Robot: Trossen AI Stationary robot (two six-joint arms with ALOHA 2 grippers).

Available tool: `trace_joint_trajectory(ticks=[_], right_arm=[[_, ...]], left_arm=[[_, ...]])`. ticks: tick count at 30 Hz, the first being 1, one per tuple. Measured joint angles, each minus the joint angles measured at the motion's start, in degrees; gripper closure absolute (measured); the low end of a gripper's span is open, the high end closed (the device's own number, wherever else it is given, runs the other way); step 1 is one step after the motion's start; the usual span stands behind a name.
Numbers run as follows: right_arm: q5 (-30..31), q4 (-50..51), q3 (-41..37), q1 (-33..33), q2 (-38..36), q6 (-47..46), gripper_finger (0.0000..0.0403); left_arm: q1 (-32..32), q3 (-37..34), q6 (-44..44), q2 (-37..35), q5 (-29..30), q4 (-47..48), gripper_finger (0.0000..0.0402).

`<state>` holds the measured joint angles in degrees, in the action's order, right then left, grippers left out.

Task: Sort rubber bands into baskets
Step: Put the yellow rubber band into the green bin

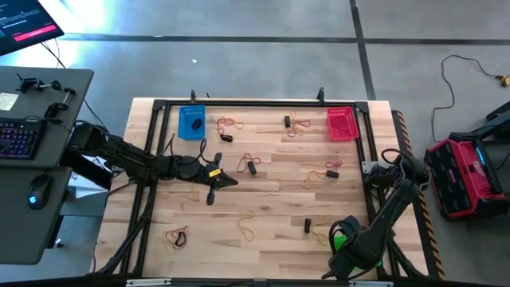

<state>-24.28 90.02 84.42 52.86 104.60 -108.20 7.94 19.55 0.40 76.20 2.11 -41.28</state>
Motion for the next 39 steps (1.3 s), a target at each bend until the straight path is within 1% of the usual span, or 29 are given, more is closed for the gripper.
trace_joint_trajectory(ticks=[3,6,9,11,14,16,20,24,31,33,36,39], right_arm=[[-1.51,0.0,0.0,-0.02,0.0,0.0,0.0403],[-0.66,-0.06,0.0,-0.04,0.0,-0.01,0.0403],[2.72,-1.78,0.0,-0.29,0.0,-0.02,0.0403],[6.03,-3.97,0.02,-0.75,0.0,-0.34,0.0403],[11.73,-6.24,0.02,-1.15,0.0,-3.37,0.0403],[13.53,-6.67,0.02,-1.17,0.0,-5.15,0.0403],[14.0,-7.27,0.02,-0.64,0.0,-7.06,0.0403],[14.21,-10.02,0.02,0.19,0.0,-7.58,0.0403],[15.03,-10.82,0.03,1.69,0.0,-11.33,0.0403],[15.59,-11.57,0.03,1.76,0.0,-11.79,0.0403],[15.76,-12.13,-0.07,1.95,0.0,-12.79,0.0403],[15.68,-15.7,-3.1,2.05,-0.35,-13.22,0.0403]], left_arm=[[0.0,0.0,0.0,0.0,0.0,0.0,0.0401],[0.0,0.0,0.0,0.0,0.0,0.0,0.0401],[0.0,0.0,0.02,0.0,0.0,0.0,0.0401],[0.01,0.0,0.58,0.0,0.0,0.0,0.0401],[0.02,0.0,1.07,0.0,-0.28,0.0,0.0401],[0.04,0.0,1.03,0.0,-0.52,0.0,0.0401],[0.04,0.0,1.02,0.0,-0.59,0.0,0.0401],[0.04,0.0,0.98,0.0,-0.61,0.0,0.0401],[0.04,0.0,0.87,0.0,-0.66,0.0,0.0401],[0.0,0.0,0.94,0.0,-1.75,-0.07,0.0401],[0.02,0.02,1.03,0.0,-5.15,-0.2,0.0401],[0.04,0.0,1.02,0.02,-7.37,-0.47,0.0402]])
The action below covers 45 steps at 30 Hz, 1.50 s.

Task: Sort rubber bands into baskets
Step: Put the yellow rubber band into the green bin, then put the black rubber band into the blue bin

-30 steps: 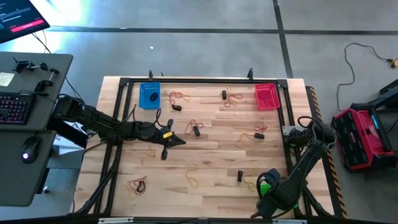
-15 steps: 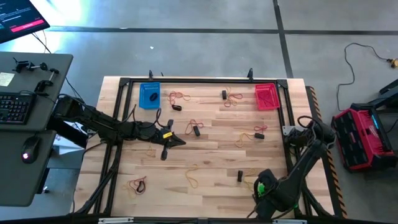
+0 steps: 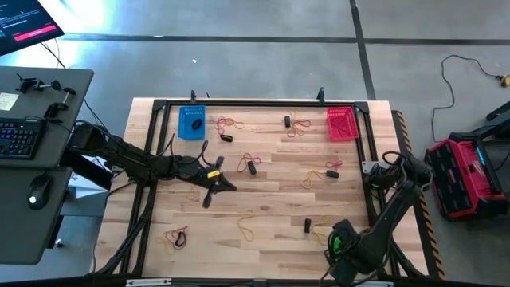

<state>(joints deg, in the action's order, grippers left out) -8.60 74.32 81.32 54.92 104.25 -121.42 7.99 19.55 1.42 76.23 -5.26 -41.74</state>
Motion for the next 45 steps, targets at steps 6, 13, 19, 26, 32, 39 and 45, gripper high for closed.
trace_joint_trajectory(ticks=[6,13,19,26,32,39,45], right_arm=[[-0.3,-12.3,-9.68,0.23,-1.88,0.13,0.0403],[-0.15,-15.17,-15.6,0.26,-6.23,-3.01,0.0403],[-0.47,-16.19,-18.98,0.26,-7.35,-3.23,0.0403],[-1.93,-23.18,-23.17,0.66,-7.3,-3.22,0.0403],[-3.77,-22.9,-22.23,0.63,-7.3,-2.21,0.0401],[-6.28,-22.54,-22.03,0.66,-7.3,-1.91,0.033],[-8.96,-20.84,-22.03,0.63,-7.3,0.18,0.0255]], left_arm=[[-0.04,0.04,-0.96,0.0,-1.83,-0.99,0.0401],[-0.02,0.04,-2.02,0.0,-3.25,-0.97,0.0401],[-0.02,0.04,-1.92,0.0,-3.23,-0.26,0.0402],[-0.02,0.04,-1.65,0.0,-3.18,0.36,0.0401],[-0.02,0.04,-1.65,0.0,-3.18,0.39,0.0401],[-0.02,0.04,-1.45,0.0,-3.14,0.38,0.0401],[-0.02,0.04,-1.21,0.0,-3.14,0.38,0.0402]])
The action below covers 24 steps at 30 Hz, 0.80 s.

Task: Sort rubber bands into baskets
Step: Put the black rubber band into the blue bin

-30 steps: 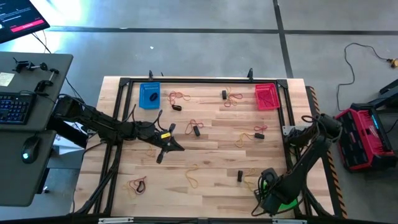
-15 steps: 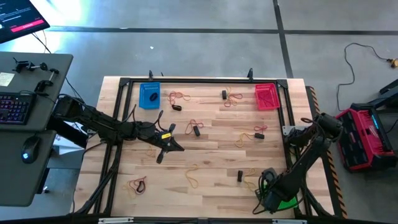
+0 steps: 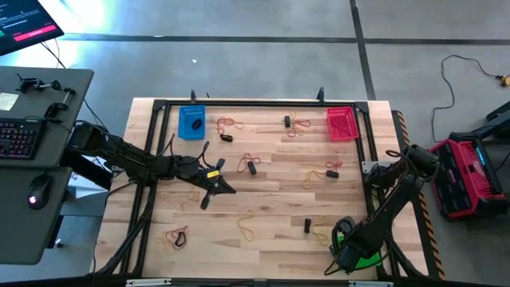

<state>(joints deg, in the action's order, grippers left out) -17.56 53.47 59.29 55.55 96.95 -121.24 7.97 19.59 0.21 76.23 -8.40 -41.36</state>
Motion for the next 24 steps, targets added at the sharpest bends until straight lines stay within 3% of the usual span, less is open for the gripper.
trace_joint_trajectory(ticks=[5,11,15,19,24], right_arm=[[-2.33,1.67,1.16,0.02,0.02,2.69,0.0262],[-0.86,11.33,8.74,0.0,0.02,4.34,0.0337],[6.19,19.18,15.18,0.02,0.02,5.64,0.0393],[17.04,22.37,19.1,-0.56,0.02,8.48,0.0396],[25.44,21.79,17.55,-3.36,-1.14,15.41,0.0402]], left_arm=[[0.0,0.0,0.02,0.0,0.0,0.0,0.0402],[0.0,-0.02,0.17,0.0,0.02,-0.02,0.0402],[0.0,-0.02,0.2,0.0,0.02,0.04,0.0402],[0.0,-0.04,0.2,0.0,0.02,0.71,0.0401],[0.0,-0.07,0.2,0.0,0.02,1.6,0.0402]])
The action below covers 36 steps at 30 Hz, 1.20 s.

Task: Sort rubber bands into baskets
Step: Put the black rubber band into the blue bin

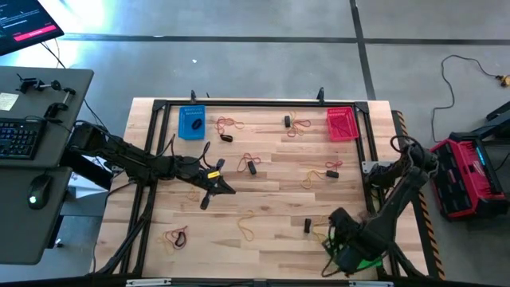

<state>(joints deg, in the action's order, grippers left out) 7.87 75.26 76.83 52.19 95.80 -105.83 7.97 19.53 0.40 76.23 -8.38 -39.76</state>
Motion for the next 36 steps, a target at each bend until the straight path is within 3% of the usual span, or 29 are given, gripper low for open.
trace_joint_trajectory(ticks=[7,13,18,23,30,36], right_arm=[[12.51,-8.82,-6.85,-5.88,-5.97,12.85,0.0403],[18.58,-21.94,-16.15,-13.34,-11.26,28.08,0.0403],[16.55,-34.67,-24.15,-21.92,-12.1,39.07,0.0403],[18.37,-47.32,-30.14,-31.92,-12.12,49.98,0.0402],[20.14,-59.75,-33.29,-47.21,-12.12,65.69,0.04],[21.5,-65.61,-33.46,-56.96,-12.12,71.26,0.0355]], left_arm=[[-0.15,0.0,-0.35,0.0,0.0,0.12,0.0402],[-0.25,0.0,-2.15,0.0,0.59,0.12,0.0402],[-1.64,0.0,-2.14,0.0,0.76,0.08,0.0401],[-3.63,0.0,-2.14,0.0,1.93,-0.11,0.0402],[-6.13,0.0,-2.12,0.0,3.63,-0.4,0.0402],[-7.06,0.01,-2.12,0.0,4.39,-0.58,0.0402]])
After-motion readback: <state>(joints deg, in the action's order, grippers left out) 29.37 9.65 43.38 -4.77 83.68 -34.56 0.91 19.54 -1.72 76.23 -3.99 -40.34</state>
